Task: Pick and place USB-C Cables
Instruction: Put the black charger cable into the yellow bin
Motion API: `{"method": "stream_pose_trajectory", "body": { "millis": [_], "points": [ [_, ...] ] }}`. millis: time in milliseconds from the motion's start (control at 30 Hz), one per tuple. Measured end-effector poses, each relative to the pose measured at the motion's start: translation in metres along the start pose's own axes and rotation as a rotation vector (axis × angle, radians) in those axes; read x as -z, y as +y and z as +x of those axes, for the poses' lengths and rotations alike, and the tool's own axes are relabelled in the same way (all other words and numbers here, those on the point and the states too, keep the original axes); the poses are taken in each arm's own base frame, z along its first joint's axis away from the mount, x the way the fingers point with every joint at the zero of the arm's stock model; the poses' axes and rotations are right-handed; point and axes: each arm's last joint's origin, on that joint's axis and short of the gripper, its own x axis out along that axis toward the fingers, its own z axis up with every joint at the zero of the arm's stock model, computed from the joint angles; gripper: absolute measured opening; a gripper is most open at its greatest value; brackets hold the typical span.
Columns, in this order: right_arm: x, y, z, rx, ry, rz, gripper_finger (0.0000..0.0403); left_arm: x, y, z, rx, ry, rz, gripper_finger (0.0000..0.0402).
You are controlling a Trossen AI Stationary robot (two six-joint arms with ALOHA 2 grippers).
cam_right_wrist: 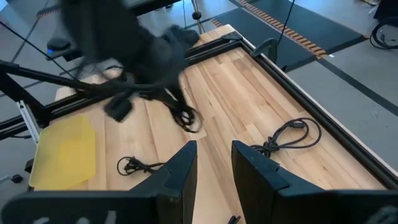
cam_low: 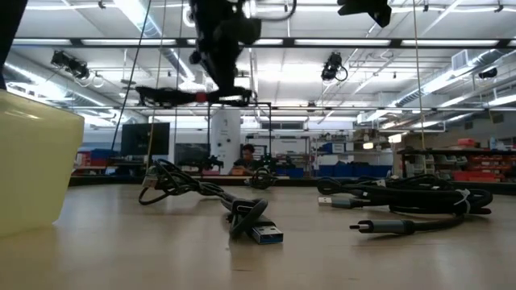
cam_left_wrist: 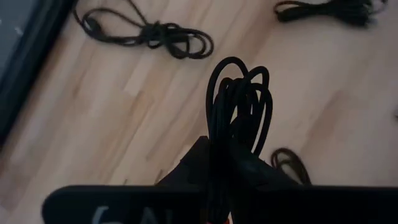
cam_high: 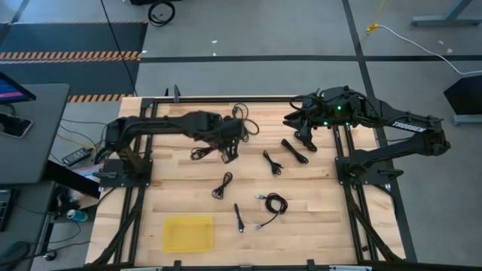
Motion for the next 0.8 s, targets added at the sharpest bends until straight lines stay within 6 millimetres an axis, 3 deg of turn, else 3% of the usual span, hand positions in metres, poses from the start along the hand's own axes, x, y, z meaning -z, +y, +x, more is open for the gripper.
{"method": "stream_pose_trajectory", "body": {
  "millis": [133, 400, 600, 800],
  "points": [
    [0.0, 0.0, 0.0, 0.001, 0.003, 0.0, 0.0105, 0.007, 0.008, 0.029, 0.05, 0.042, -0.053, 0.0029],
    [0.0, 0.0, 0.0, -0.001, 0.003, 0.007, 0.0105, 0.047, 0.007, 0.088, 0.074, 0.132, -0.125, 0.0029],
    [0.0, 0.0, 0.0, -0.002, -0.002, 0.008, 0.0105, 0.061, 0.009, 0.106, 0.071, 0.128, -0.177, 0.0029],
    [0.0, 0.0, 0.0, -0.002, -0.004, 0.008, 0.0105, 0.062, 0.009, 0.108, 0.076, 0.114, -0.187, 0.0029]
  ]
}}
